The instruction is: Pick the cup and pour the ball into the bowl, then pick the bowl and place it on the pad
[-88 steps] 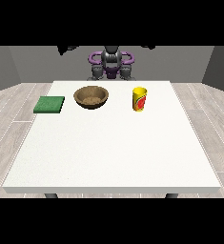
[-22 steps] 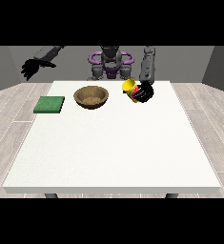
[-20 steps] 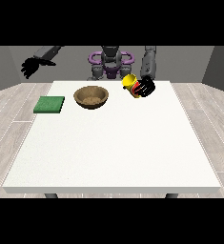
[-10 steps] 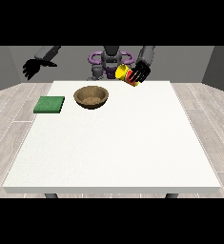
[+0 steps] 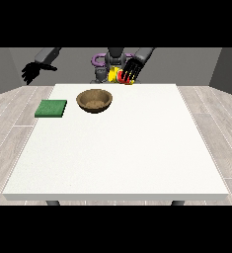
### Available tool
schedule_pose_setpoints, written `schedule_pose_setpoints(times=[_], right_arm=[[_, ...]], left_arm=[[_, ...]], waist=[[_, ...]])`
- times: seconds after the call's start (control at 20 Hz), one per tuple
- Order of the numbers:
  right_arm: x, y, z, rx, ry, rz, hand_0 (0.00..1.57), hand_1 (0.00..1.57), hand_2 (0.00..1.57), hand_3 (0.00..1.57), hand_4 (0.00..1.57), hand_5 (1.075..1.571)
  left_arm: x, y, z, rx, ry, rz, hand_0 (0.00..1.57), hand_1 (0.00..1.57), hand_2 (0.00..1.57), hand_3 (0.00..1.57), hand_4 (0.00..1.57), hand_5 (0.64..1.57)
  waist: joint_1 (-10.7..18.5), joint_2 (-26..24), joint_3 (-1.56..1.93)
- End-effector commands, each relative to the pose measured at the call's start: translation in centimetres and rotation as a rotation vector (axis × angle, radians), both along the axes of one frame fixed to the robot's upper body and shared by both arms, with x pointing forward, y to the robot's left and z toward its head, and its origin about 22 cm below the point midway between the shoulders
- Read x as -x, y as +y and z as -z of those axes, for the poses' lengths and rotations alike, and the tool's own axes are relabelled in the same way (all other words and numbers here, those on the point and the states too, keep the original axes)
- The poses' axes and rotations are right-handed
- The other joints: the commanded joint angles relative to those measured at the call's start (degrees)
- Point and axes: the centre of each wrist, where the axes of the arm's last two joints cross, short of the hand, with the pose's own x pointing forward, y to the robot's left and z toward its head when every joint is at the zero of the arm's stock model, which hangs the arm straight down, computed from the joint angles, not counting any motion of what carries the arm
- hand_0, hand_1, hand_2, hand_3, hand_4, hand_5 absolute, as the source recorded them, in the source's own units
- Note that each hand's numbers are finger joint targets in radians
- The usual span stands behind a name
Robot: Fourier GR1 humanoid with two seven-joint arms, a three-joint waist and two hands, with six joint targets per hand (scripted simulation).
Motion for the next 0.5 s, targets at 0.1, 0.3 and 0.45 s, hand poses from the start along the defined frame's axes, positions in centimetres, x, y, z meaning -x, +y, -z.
schedule_pose_setpoints(times=[0.1,0.3,0.45], right_arm=[[-2.5,-0.3,-2.0,0.008,-0.018,-0.027,0.0,0.0,0.0,0.0,0.0,1.548],[-5.2,1.8,-3.1,0.038,-0.037,-0.045,0.0,0.0,0.0,0.16,0.0,1.533],[-6.0,3.6,-2.6,0.052,-0.016,-0.044,0.0,0.0,0.0,0.27,0.0,1.53]], left_arm=[[0.2,-4.5,-3.7,-0.146,-0.077,0.002,0.58,0.58,1.57,1.54,0.88,1.571],[1.2,-5.4,-2.9,-0.231,-0.13,-0.003,0.54,0.54,1.57,1.57,0.9,1.571],[2.6,-5.9,-1.5,-0.329,-0.133,0.032,0.46,0.46,1.57,1.57,0.89,1.571]], waist=[[-0.9,2.2,-0.01],[-1.8,3.5,-0.04],[-1.6,1.8,-0.06]])
